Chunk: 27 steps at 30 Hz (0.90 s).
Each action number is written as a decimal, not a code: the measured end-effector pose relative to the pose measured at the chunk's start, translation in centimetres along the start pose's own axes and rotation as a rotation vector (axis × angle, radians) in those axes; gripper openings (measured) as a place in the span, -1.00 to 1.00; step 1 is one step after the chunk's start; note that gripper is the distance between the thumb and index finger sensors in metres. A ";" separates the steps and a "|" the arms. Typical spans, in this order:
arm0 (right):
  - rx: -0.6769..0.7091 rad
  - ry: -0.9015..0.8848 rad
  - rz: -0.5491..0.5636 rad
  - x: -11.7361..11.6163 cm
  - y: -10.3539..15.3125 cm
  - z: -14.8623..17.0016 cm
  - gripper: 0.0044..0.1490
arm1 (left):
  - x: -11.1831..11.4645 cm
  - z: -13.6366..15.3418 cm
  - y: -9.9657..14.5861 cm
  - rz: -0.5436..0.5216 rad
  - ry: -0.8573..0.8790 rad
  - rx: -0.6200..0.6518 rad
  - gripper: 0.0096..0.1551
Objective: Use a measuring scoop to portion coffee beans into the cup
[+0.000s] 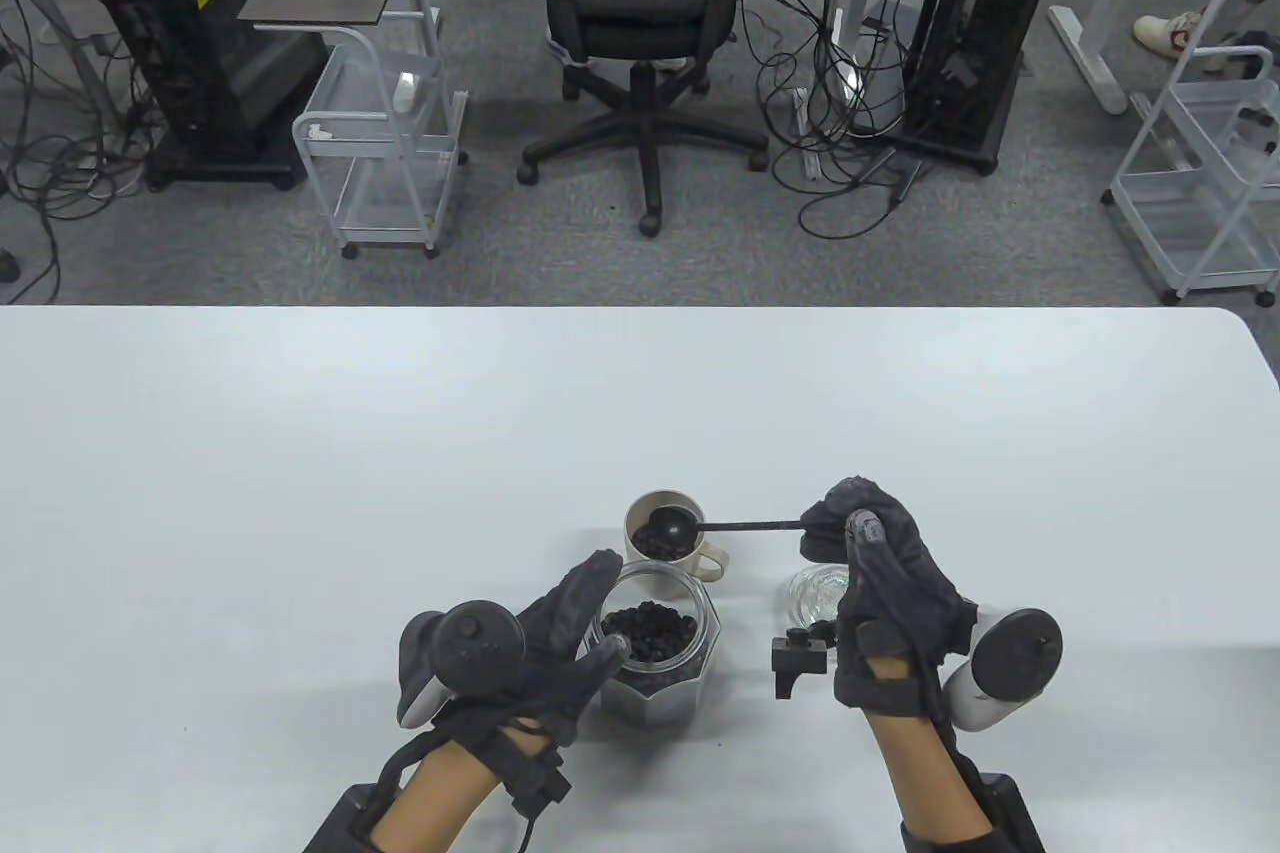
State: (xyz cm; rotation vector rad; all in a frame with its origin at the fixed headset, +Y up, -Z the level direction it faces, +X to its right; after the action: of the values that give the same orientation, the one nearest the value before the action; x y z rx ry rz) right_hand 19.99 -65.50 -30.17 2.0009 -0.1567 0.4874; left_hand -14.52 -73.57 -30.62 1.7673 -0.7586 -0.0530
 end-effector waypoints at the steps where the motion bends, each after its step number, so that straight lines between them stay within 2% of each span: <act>1: -0.006 -0.017 -0.004 0.1 0.0 0.1 -0.49 | 0.0 0.0 0.0 0.000 -0.003 0.001 0.03; 6: 0.002 -0.034 -0.018 0.1 -0.2 0.1 -0.52 | 0.0 0.0 0.0 -0.002 0.001 -0.001 0.03; 10: 0.082 0.025 -0.066 -0.4 -0.2 -0.9 -0.52 | 0.0 0.0 0.0 0.001 -0.001 -0.002 0.03; 21: 0.437 0.305 -0.220 -4.3 2.1 -4.7 -0.52 | 0.0 0.0 0.0 -0.002 -0.001 -0.002 0.02; 27: 0.522 0.387 -0.319 -6.3 3.3 -4.9 -0.52 | 0.0 0.0 0.0 0.000 0.000 -0.003 0.03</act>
State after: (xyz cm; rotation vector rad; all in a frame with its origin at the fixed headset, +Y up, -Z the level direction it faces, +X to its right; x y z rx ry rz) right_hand 11.87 -63.37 -28.13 2.3246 0.5746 0.7494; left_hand -14.52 -73.59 -30.61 1.7645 -0.7583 -0.0539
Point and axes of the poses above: the tracker on the back of each hand, its own z axis roughly to the little-finger side, its own y axis roughly from the fingertips to the wrist, x = y × z, the point moved 3 cm from there along -y, roughly from the wrist to the fingertips, and after that the axes turned 14 degrees about y, right-handed, at the moved point
